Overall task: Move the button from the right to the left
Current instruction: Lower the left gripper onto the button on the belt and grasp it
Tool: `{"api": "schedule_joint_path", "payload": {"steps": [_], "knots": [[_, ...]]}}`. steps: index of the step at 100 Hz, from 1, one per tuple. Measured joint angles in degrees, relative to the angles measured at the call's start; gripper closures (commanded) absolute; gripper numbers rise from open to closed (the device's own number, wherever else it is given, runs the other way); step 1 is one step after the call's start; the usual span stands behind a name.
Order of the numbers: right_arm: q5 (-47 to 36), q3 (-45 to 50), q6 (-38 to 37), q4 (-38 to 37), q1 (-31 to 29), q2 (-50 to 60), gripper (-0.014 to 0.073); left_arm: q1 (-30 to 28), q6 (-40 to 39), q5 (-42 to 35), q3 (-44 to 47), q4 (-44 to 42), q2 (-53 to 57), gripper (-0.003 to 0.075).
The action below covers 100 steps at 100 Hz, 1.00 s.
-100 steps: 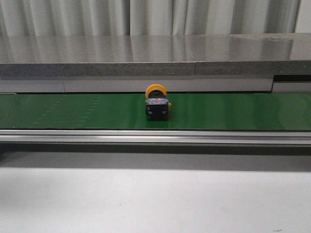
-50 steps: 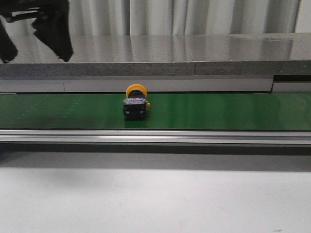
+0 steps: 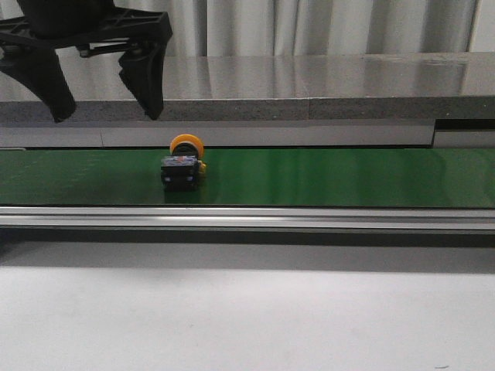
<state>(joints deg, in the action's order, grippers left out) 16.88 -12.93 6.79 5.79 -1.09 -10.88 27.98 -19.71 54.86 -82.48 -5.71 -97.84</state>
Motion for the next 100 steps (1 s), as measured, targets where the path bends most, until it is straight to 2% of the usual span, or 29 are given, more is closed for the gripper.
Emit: {"api": "schedule_joint_path", "payload": {"steps": [19,64,71,80,95,100], "knots": [[0.0,0.0,0.0,0.0,0.0,0.0,0.0659,0.0,-1.06,2.68,-1.42,0.0,-3.33,0.005],[0.0,0.0,0.0,0.0,0.0,0.0,0.0659,-0.14,-1.32,1.2,-1.65,0.19,-8.88,0.0051],[0.0,0.0,0.0,0.0,0.0,0.0,0.0659,-0.55,-1.32,1.08,-1.65,0.45,-9.58,0.0076],[0.0,0.0,0.0,0.0,0.0,0.0,0.0659,-1.63,-1.32,0.97,-1.65,0.54,-10.18,0.0181],[0.0,0.0,0.0,0.0,0.0,0.0,0.0659,-2.35,-1.32,0.75,-1.65,0.54,-10.38,0.0486],[0.0,0.0,0.0,0.0,0.0,0.0,0.0659,-2.44,-1.32,0.79,-1.75,0.54,-10.38,0.0566]]}}
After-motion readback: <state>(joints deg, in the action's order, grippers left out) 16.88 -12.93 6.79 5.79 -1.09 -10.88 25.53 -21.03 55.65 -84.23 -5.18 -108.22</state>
